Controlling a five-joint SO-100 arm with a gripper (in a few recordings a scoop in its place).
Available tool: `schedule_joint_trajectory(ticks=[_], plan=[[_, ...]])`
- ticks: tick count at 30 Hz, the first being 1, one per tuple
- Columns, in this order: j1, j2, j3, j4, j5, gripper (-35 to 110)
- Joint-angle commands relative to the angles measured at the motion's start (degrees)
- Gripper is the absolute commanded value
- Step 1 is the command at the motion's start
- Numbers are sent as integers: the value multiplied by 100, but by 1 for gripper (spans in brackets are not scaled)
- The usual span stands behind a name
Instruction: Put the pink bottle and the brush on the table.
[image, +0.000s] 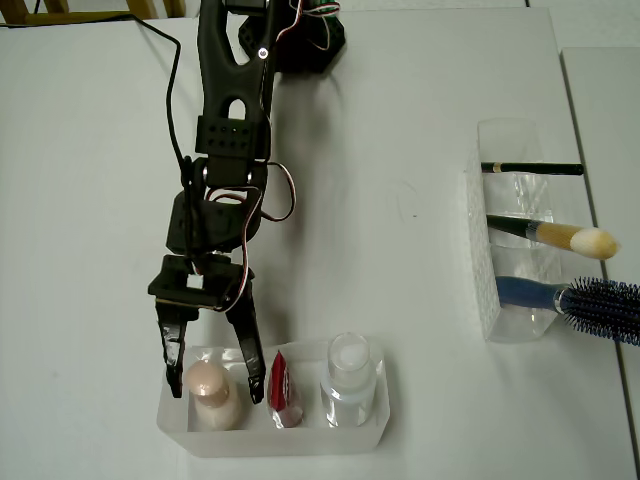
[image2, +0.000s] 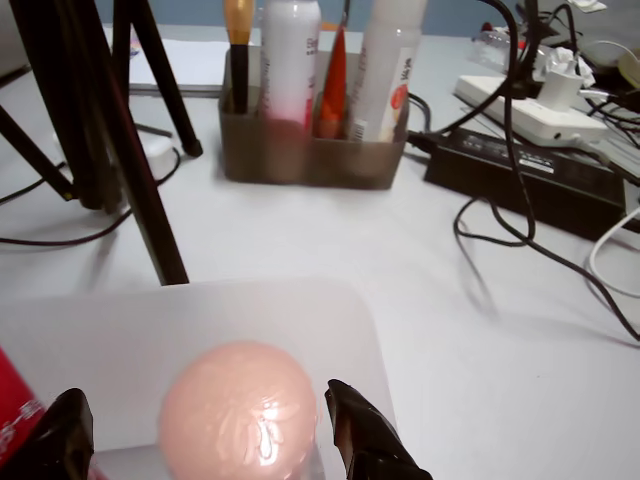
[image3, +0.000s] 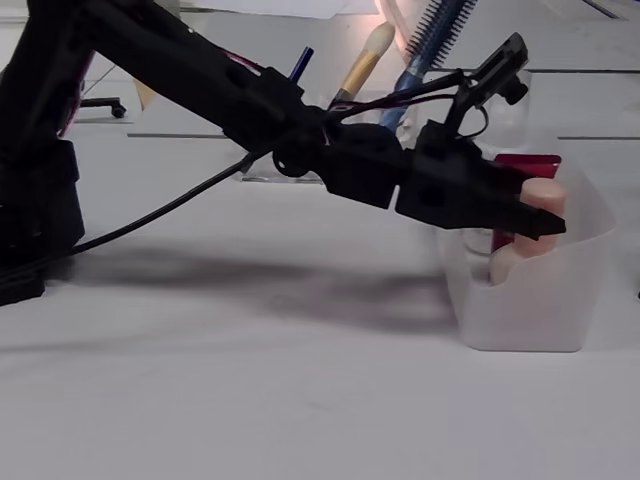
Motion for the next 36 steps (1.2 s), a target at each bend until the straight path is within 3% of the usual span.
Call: schedule_joint_trajectory(ticks=[1,36], plan=[[62,53,-272,-176,-105,37],[26,-615,-923,-483,-325,9]])
